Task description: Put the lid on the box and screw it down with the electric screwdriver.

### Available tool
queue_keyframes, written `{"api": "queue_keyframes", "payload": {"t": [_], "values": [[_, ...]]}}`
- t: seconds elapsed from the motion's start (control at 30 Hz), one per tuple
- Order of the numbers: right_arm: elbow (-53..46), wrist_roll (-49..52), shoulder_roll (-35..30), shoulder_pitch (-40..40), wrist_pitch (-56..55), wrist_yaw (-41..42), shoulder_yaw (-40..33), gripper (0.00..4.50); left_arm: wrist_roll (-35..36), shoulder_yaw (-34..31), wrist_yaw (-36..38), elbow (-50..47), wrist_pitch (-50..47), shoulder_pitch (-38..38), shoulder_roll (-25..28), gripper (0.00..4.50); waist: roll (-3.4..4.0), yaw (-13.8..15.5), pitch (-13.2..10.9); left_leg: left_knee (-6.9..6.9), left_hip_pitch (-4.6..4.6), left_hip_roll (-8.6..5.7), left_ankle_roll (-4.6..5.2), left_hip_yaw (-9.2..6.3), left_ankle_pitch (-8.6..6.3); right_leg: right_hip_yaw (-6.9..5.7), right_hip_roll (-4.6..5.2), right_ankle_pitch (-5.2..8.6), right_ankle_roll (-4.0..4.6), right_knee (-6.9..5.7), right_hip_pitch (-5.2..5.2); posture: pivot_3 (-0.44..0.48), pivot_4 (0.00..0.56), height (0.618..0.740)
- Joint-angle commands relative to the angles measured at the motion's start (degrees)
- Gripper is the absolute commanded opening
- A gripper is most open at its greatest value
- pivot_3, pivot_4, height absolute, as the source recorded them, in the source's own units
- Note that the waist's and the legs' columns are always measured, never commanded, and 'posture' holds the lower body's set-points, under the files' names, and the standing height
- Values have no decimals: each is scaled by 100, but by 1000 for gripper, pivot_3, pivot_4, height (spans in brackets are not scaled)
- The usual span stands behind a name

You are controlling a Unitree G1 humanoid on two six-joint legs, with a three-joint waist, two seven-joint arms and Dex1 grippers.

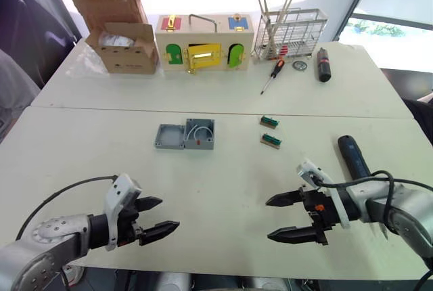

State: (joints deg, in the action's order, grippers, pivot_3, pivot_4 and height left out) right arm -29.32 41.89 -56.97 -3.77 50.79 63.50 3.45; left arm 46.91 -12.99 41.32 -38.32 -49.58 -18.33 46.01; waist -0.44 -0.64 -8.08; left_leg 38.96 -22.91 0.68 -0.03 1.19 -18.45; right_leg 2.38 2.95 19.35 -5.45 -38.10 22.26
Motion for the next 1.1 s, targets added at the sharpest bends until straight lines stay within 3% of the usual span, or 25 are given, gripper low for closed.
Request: {"api": "queue_keyframes", "payload": {"t": [0.03,0.5,0.87,1.0,1.1], "values": [[-131,-27,89,-70,-83,-118,-30,4454,-44,-27,-1,-67,84,13,20,4500,0,-1,0,0,0,0,0,0,0,0,0,0,0,0,0,0,150,740],[11,60,279,-183,-208,-188,-250,4454,120,-56,-88,-44,75,189,-179,4500,0,0,0,0,0,0,0,0,0,0,0,0,0,0,-1,0,150,740],[50,433,127,-401,555,-524,-645,4454,-526,149,-503,92,97,410,-97,4500,0,2,0,0,-1,0,0,0,0,0,0,0,0,-1,0,0,150,740],[-3,1130,234,-1050,1207,-863,-1007,4454,-770,209,179,914,71,1536,845,4500,0,11,-1,2,-1,0,-5,-2,3,-2,-4,0,0,-4,2,0,150,740],[-139,1393,467,-1437,1367,-1158,-982,4454,-1283,843,870,1767,339,2994,1501,4500,-3,21,-1,2,0,0,-7,-3,4,-5,-8,0,0,-4,1,0,150,740]]}}
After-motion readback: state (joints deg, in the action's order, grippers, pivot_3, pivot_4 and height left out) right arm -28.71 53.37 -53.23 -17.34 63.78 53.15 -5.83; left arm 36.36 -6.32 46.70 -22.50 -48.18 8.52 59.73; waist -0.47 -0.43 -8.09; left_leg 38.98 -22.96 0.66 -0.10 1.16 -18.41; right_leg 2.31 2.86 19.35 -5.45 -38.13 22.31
